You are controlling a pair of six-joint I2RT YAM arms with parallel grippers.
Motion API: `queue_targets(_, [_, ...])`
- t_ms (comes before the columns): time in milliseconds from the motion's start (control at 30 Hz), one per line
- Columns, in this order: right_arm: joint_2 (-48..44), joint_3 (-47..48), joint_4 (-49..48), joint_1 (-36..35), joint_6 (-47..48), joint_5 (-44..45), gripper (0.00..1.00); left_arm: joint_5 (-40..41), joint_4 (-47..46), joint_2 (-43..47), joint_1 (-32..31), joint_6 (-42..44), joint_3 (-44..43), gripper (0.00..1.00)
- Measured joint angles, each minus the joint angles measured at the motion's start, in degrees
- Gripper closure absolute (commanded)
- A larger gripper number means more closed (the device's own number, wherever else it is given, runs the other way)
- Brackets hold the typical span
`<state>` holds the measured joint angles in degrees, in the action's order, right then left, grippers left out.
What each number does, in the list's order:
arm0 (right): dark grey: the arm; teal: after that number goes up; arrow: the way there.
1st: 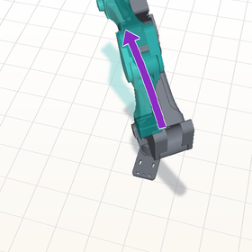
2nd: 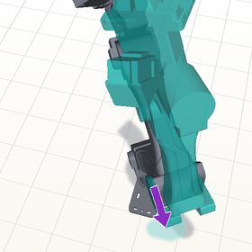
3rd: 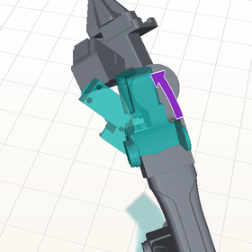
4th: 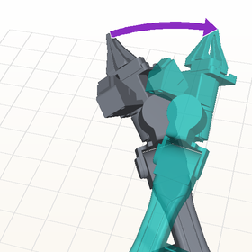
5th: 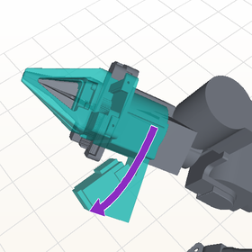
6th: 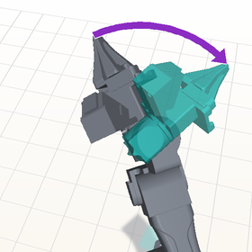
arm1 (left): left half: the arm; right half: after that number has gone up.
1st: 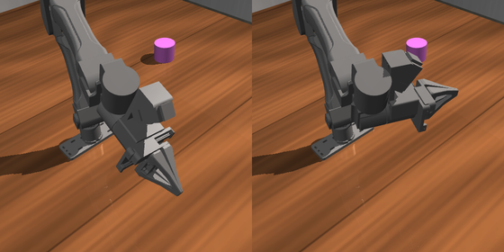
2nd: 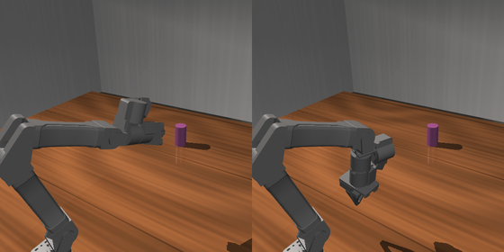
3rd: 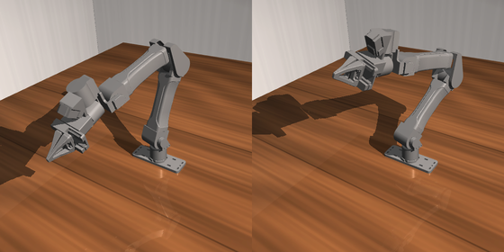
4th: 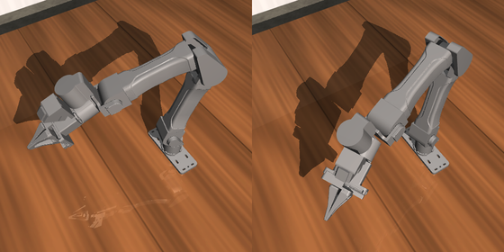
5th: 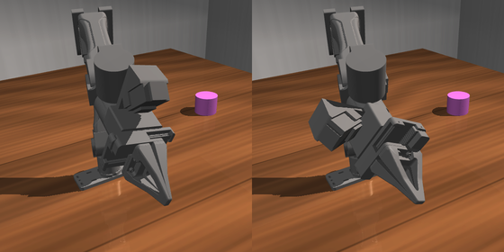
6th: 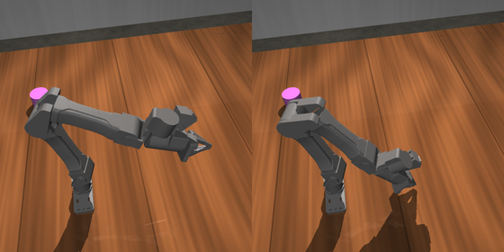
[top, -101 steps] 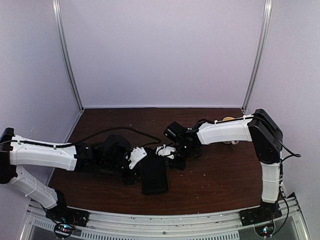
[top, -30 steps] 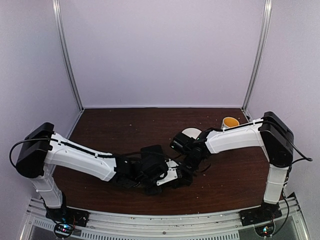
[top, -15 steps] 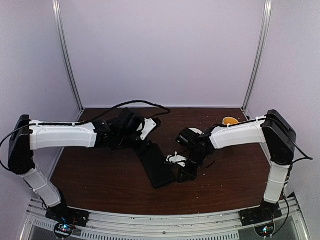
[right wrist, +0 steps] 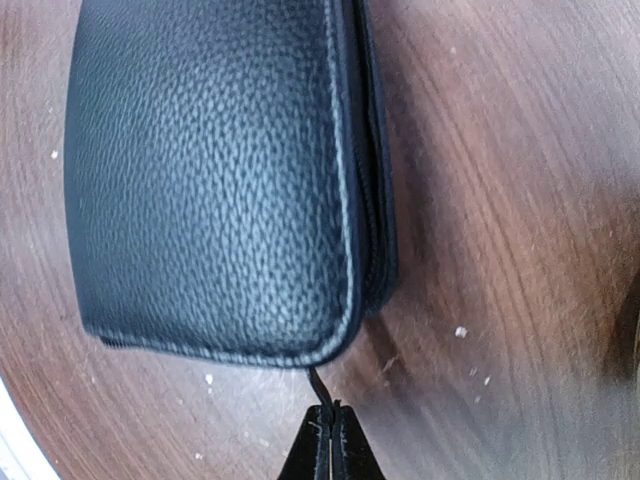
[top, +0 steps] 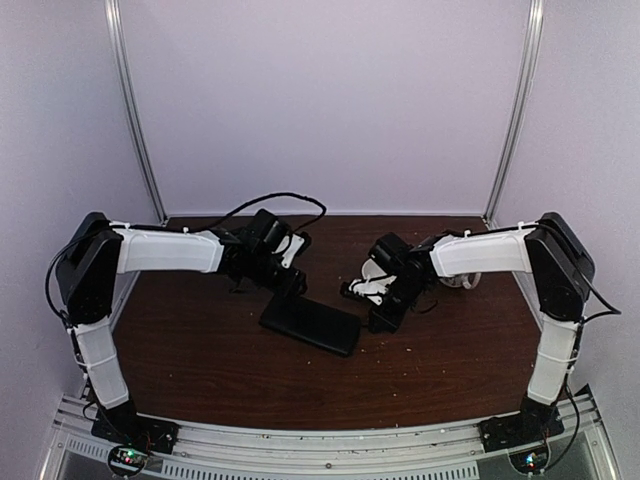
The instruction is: Sort the hair-cutting tools
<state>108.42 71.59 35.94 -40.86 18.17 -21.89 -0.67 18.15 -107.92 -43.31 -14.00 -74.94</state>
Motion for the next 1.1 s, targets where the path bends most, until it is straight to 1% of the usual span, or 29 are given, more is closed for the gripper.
queue_targets(133, [1.88,1.9,0.44,-0.02,-0.48,0.15,1.0,-4.68,-0.13,-0.13,1.79,-0.37,0.31,0.46])
queue_targets(267, [3.63,3.08,0.94,-0.04,-0.63,0.15,1.0,-10.82,-0.46,-1.22,1.97,0.94,0.24,0.46])
queue_targets(400, [4.76,4.15,1.27,-0.04,-0.63,0.39,1.0,-13.22,-0.39,-3.63,1.68,2.34,0.0,0.47])
queue_targets(533, [4.87,5.62,2.21,-0.02,-0.87,1.84,1.0,-14.47,0.04,-5.75,1.73,3.39,-2.16,0.52])
queue_targets(633, [5.55,7.54,2.12,-0.02,-1.6,3.37,1.0,-15.5,0.09,-5.88,1.75,3.3,-2.21,0.57])
queue_targets(800, [7.41,10.29,1.81,0.02,-2.16,5.51,1.0,-16.22,-3.15,-2.64,1.86,1.84,4.02,0.59])
queue_targets(933, [8.17,10.6,1.57,0.02,-2.1,5.92,1.0,-15.43,-3.08,0.76,0.39,0.83,7.78,0.56])
queue_targets(1033, [8.22,10.6,1.53,0.02,-2.03,5.88,1.0,-10.38,-2.49,3.28,-2.73,2.23,9.31,0.53])
queue_targets(1100, [8.22,10.6,1.49,0.02,-1.95,5.81,1.0,-6.16,-2.82,5.9,-6.25,5.01,10.75,0.52])
